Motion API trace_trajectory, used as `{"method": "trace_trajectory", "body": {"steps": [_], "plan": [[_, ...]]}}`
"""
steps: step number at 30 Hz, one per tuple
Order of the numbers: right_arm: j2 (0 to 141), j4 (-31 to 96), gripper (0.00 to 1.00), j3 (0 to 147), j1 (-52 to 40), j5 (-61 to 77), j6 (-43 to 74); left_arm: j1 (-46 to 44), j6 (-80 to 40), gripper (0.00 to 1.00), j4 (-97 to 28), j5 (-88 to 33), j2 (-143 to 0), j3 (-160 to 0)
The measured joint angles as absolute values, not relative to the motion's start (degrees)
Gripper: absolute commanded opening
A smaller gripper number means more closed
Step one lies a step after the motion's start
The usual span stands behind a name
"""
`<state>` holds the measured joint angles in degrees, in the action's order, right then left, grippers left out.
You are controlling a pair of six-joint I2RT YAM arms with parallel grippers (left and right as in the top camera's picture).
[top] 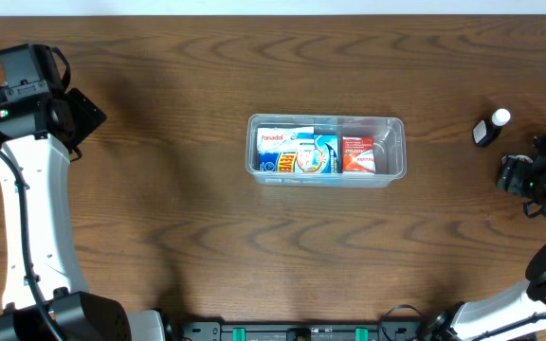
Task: Pack container
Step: 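Close right gripper on the green Zam-Buk box and lift it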
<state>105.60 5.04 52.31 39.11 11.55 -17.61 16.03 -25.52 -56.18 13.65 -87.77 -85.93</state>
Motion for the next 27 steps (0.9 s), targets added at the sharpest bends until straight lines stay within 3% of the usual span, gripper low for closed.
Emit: {"method": "trace_trajectory", "body": {"steps": [4, 9, 16, 22, 27], "plan": [[105.60, 4.38, 0.75, 52.29, 39.18, 12.27, -18.70, 16.03, -25.52, 0.98, -56.18, 13.67, -87.77, -85.93], [105.60, 4.03, 0.66, 52.29, 39.20, 12.62, -19.81, 16.03, -25.52, 0.98, -56.18, 13.65, -87.77, -85.93], [105.62, 5.10, 0.69, 52.29, 39.31, 13.26, -21.10, 16.03, -25.52, 0.98, -56.18, 13.65, -87.77, -85.93], [106.34, 4.80, 0.80, 52.29, 39.31, 14.00, -22.63, 16.03, -25.52, 0.98, -56.18, 13.67, -87.77, -85.93], [106.67, 3.66, 0.60, 52.29, 39.31, 14.81, -23.31, 16.03, -25.52, 0.98, -56.18, 13.65, -87.77, -85.93]]}}
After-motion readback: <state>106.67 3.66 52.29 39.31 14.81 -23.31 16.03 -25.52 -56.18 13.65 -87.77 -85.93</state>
